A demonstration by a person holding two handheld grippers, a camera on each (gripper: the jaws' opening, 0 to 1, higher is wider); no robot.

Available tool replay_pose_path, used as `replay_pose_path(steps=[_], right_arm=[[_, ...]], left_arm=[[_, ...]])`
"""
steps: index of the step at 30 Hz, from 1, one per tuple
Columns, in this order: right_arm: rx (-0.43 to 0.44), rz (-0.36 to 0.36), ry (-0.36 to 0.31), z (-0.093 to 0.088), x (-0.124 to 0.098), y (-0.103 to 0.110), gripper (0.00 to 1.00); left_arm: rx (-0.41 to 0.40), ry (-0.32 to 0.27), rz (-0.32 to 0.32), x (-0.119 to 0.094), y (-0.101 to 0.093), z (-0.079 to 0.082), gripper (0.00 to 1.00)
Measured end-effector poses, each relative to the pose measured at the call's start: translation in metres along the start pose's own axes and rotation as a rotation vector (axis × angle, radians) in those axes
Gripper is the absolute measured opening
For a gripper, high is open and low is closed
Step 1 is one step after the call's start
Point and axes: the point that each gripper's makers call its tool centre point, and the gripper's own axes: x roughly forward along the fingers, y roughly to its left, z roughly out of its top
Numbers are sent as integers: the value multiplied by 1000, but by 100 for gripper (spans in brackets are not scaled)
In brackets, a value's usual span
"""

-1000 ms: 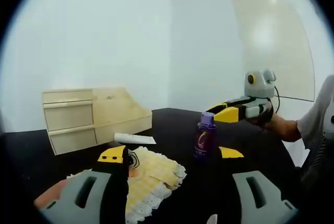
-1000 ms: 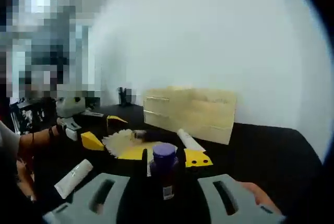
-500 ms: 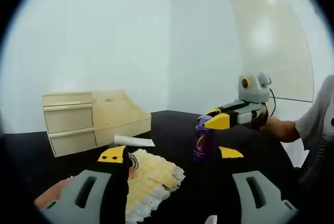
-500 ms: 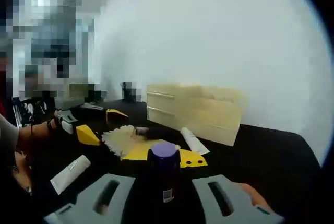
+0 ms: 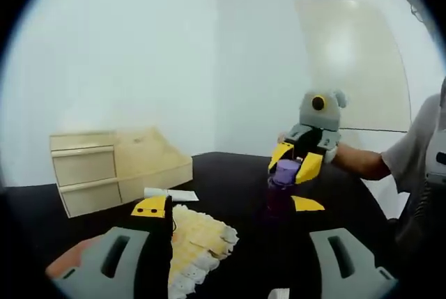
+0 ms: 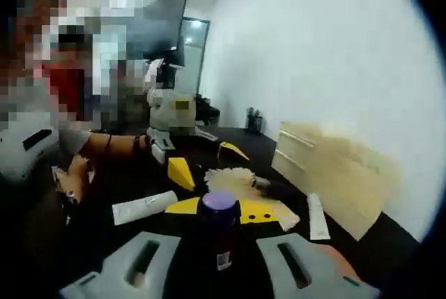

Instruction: Open the drawer, pick up the cosmetic bottles from the table one by one, place them into the drawer, release the gripper, close the drawer, and move the gripper away

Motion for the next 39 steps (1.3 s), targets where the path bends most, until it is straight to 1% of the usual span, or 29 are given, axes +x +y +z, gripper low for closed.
replay_pose_path(steps=[1,2,3,4,5,6,7,9,10,11,12,13,14,15,17,18,19,21,22,23,24,25,28,30,33,35,36,38,39], right_arm=[[-2,27,14,-1,4,3,15],[-10,68,4,0,6,9,15],[6,104,0,1,8,14,15],[40,119,3,1,10,14,15],[39,153,-19,4,13,17,15],[33,172,-21,5,14,18,15],[61,186,-24,6,15,19,15],[44,245,-42,8,15,24,15],[87,255,-35,8,16,23,15],[73,300,-54,10,16,26,15],[88,304,-49,9,17,22,15],[108,335,-59,11,17,24,15],[95,345,-65,11,17,22,15],[109,354,-64,11,18,20,15],[96,385,-77,12,18,19,15],[103,418,-81,13,18,22,15],[85,447,-77,11,18,23,15],[103,483,-59,6,19,27,15],[75,491,-41,1,21,29,15],[78,495,-24,-3,22,27,15],[87,503,-79,6,21,25,15],[87,500,-56,2,21,24,15],[88,488,-51,2,20,21,15],[82,447,-43,2,20,17,16],[86,423,-41,4,16,13,19],[77,392,-38,5,14,12,21],[67,365,-37,5,13,11,21],[73,320,-38,6,11,4,22],[62,286,-53,9,10,1,23]], left_arm=[[1,-8,-9,-1,-1,2,61],[-6,-23,-18,-2,-2,4,61],[-13,-37,-23,-3,-2,7,61],[-17,-44,-25,-4,-1,8,60],[-22,-52,-28,-5,-1,10,60],[-25,-62,-33,-7,0,12,59],[-28,-72,-39,-8,0,14,58],[-50,-75,-45,-9,2,14,58],[-72,-83,-68,-10,0,14,58],[-75,-83,-68,-10,2,14,57],[-76,-84,-74,-11,1,15,57],[-75,-85,-89,-13,0,15,57],[-78,-81,-101,-14,-2,15,57],[-75,-81,-109,-15,-2,15,56],[-72,-78,-112,-16,-3,15,56],[-70,-75,-114,-17,-2,14,56],[-69,-71,-116,-17,-2,13,56],[-68,-61,-114,-16,-2,10,55],[-66,-56,-115,-15,-2,8,55],[-64,-50,-114,-15,-2,7,55],[-60,-46,-115,-14,-2,6,55],[-59,-41,-116,-14,-3,5,55],[-56,-36,-118,-14,-3,4,55],[-58,-42,-121,-14,-4,5,55],[-59,-47,-124,-14,-5,6,55],[-59,-46,-124,-14,-6,7,55],[-59,-46,-126,-14,-6,7,55],[-58,-47,-128,-15,-7,7,55],[-58,-49,-129,-15,-7,8,55]])
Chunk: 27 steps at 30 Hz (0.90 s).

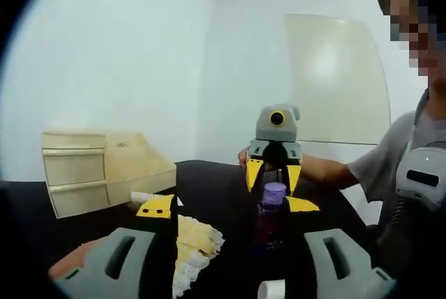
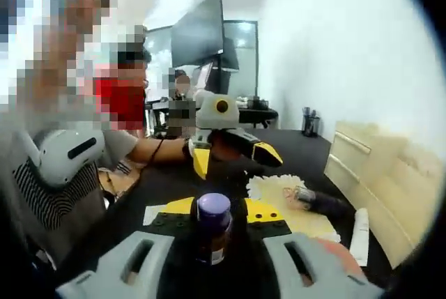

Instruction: Open the drawer, pick up the cosmetic bottles from the table one by one, place them into the drawer, release the gripper, close the drawer, and move the gripper away

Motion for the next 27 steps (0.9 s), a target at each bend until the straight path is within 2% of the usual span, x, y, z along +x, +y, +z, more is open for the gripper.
replay_pose_path(steps=[1,4,6,7,9,12,13,14,15,17,20,21,22,23,25,27], right_arm=[[3,-2,-9,2,-2,4,23],[26,-78,-48,10,-9,5,24],[33,-196,-74,14,-13,-2,24],[30,-218,-60,11,-14,0,24],[61,-280,-54,8,-14,2,26],[118,-349,-100,10,-16,4,24],[168,-384,-111,10,-19,1,24],[167,-389,-119,11,-18,2,24],[198,-435,-123,9,-20,-1,24],[186,-417,-116,7,-16,5,24],[221,-445,-108,3,-17,2,24],[229,-474,-100,1,-19,-1,23],[207,-488,-104,2,-18,-2,22],[222,-504,-60,-5,-18,-4,21],[191,-488,-45,-7,-10,-1,21],[189,-503,-36,-9,-7,-1,20]], left_arm=[[1,-1,0,0,0,1,55],[1,-7,-1,-1,-1,2,55],[1,-9,-2,-1,-1,3,55],[1,-8,-3,0,-2,3,55],[3,-6,-5,0,-2,3,55],[5,-2,-6,1,-3,1,55],[5,0,-5,1,-2,1,55],[4,0,-5,1,-2,1,55],[4,1,-3,1,-2,1,55],[4,1,-2,1,-2,1,55],[8,2,-3,1,-2,1,55],[9,2,-3,1,-3,1,55],[11,5,-4,1,-3,0,55],[13,8,-8,1,-3,0,55],[14,14,-26,1,-7,-2,54],[17,22,-35,2,-9,-3,54]])
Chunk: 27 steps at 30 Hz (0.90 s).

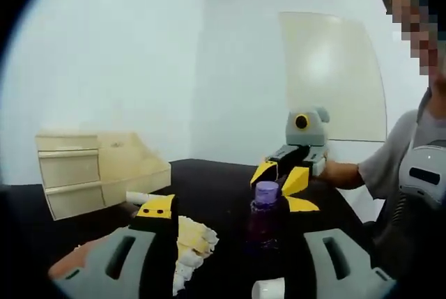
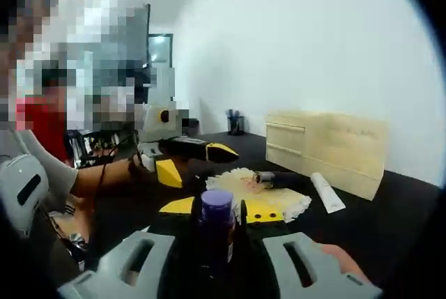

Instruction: Open the drawer, pick up the cosmetic bottles from the table one by one, place them into the drawer, release the gripper, close the drawer, and move the gripper away

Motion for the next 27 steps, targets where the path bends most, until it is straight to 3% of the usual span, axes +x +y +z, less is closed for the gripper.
replay_pose_path(steps=[5,16,19,23,25,26,27], right_arm=[[35,-46,2,-1,5,-2,19],[-37,-112,-2,1,6,6,15],[-84,-18,33,1,9,14,15],[-145,117,21,4,12,20,14],[-136,147,28,5,13,18,14],[-176,190,17,7,13,21,14],[-157,184,13,9,14,16,14]], left_arm=[[15,34,-4,2,-2,-7,54],[28,52,-6,3,-3,-11,54],[31,56,-9,3,-4,-11,54],[35,61,-9,3,-5,-12,54],[35,56,-12,3,-6,-10,54],[33,53,-15,3,-6,-10,54],[34,52,-15,2,-6,-9,54]])
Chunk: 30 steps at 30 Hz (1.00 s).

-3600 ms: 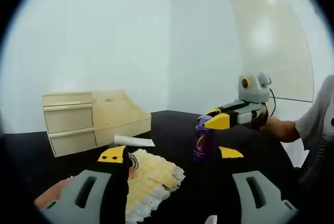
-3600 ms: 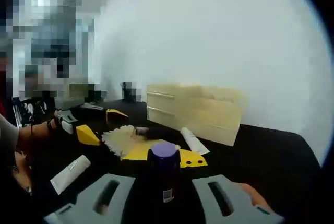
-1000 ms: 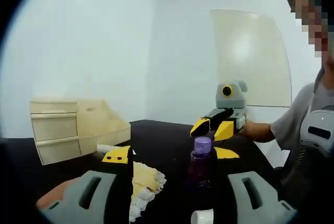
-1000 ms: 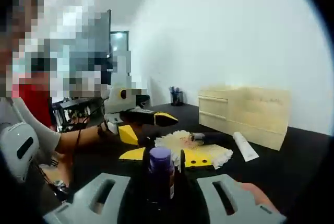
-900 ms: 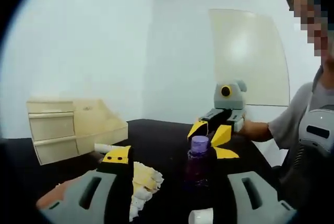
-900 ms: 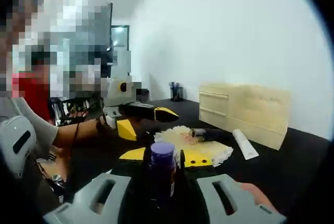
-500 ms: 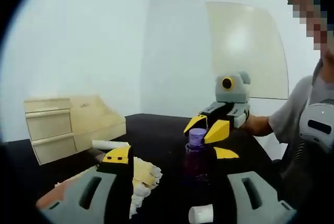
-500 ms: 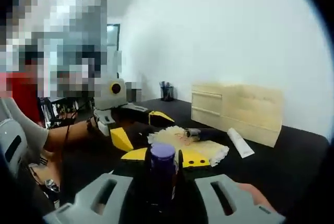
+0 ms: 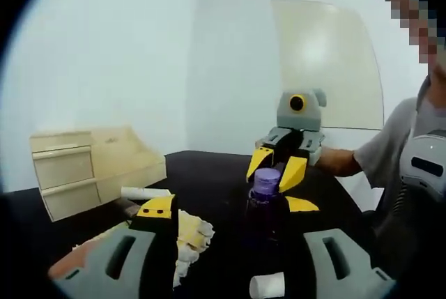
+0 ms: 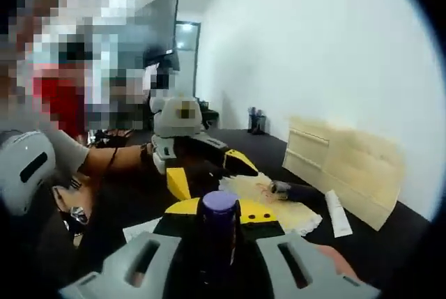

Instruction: Open the drawer, pick up the cosmetic bottles from the table one by one, place them into the drawer, release the gripper, close the drawer, and move the gripper away

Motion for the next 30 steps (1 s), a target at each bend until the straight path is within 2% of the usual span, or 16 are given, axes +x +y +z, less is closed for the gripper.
replay_pose_path(steps=[1,3,4,5,7,11,13,15,19,23,26,30], right_arm=[[-13,33,3,0,1,1,14],[-27,44,3,1,4,-2,14],[-58,84,-3,2,5,0,14],[-57,87,4,1,6,-2,14],[-103,160,-7,0,7,3,15],[-54,263,-8,-2,9,9,15],[-47,250,3,-6,11,3,15],[-35,257,-13,-6,9,3,15],[-52,208,-30,-4,5,-7,16],[-38,209,-49,5,-2,0,23],[-76,143,-46,10,-5,-4,23],[-35,18,-84,17,-10,-2,22]], left_arm=[[0,1,1,0,0,0,54],[0,1,3,0,1,0,54],[-1,2,4,0,1,-1,54],[0,2,4,-1,2,-1,54],[1,3,4,-1,2,-1,54],[6,9,2,0,1,-2,54],[6,11,-2,1,-1,-2,54],[10,18,0,1,0,-4,54],[10,20,-4,2,-2,-4,54],[10,32,-4,3,-2,-7,54],[7,34,-5,3,-1,-8,54],[8,37,-5,3,-2,-9,54]])
